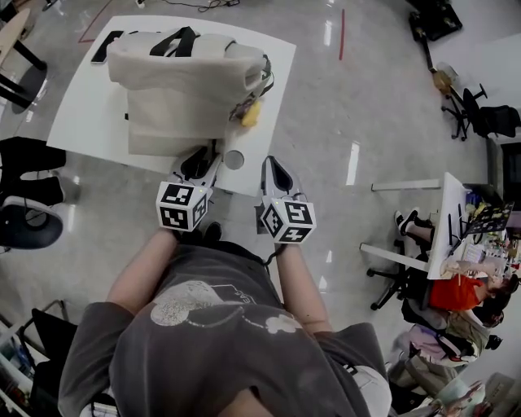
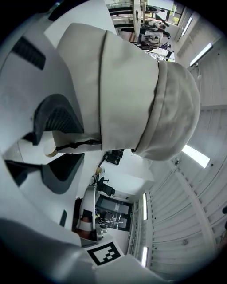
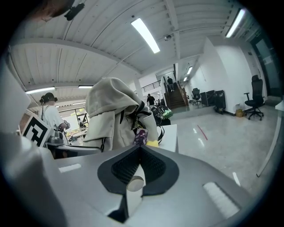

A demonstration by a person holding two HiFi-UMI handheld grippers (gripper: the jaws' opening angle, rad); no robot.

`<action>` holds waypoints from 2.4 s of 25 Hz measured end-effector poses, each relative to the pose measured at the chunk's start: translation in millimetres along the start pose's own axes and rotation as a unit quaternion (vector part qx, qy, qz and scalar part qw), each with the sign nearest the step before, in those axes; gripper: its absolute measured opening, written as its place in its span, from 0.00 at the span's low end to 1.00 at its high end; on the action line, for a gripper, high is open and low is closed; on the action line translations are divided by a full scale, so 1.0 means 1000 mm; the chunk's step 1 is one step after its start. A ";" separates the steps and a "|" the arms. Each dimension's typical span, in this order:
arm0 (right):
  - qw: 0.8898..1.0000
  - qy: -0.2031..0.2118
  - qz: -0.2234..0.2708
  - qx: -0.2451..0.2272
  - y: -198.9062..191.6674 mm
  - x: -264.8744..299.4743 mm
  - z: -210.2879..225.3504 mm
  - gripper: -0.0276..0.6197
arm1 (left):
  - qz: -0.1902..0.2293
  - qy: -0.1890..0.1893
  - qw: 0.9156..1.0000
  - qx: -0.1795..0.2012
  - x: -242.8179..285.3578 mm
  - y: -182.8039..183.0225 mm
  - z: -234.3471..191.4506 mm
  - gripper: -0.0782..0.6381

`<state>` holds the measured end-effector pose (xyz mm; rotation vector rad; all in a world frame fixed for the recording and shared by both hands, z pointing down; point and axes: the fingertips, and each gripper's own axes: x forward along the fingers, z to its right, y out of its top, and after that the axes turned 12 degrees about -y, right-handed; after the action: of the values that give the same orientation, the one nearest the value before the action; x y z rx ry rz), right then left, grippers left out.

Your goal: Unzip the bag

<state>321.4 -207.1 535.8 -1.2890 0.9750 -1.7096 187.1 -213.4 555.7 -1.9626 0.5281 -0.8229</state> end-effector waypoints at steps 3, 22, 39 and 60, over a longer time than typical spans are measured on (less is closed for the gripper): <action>1.000 -0.006 -0.003 0.004 -0.002 0.000 0.006 0.04 | -0.015 0.017 1.000 0.014 0.007 -0.003 0.002 0.35; 0.993 0.084 -0.066 -0.041 -0.018 0.016 -0.035 0.05 | -0.039 0.053 0.998 0.012 0.002 -0.006 -0.015 0.16; 0.983 0.158 -0.070 -0.065 -0.011 0.041 -0.112 0.08 | -0.033 -0.057 0.995 0.078 -0.036 0.022 0.009 0.16; 0.995 0.085 -0.021 -0.050 0.000 0.023 -0.104 0.07 | -0.026 -0.095 0.990 0.096 -0.062 0.031 -0.026 0.16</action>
<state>215.8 -214.9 524.7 -1.2494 1.1528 -1.8468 125.1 -203.8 517.4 -1.8591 0.2747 -0.6826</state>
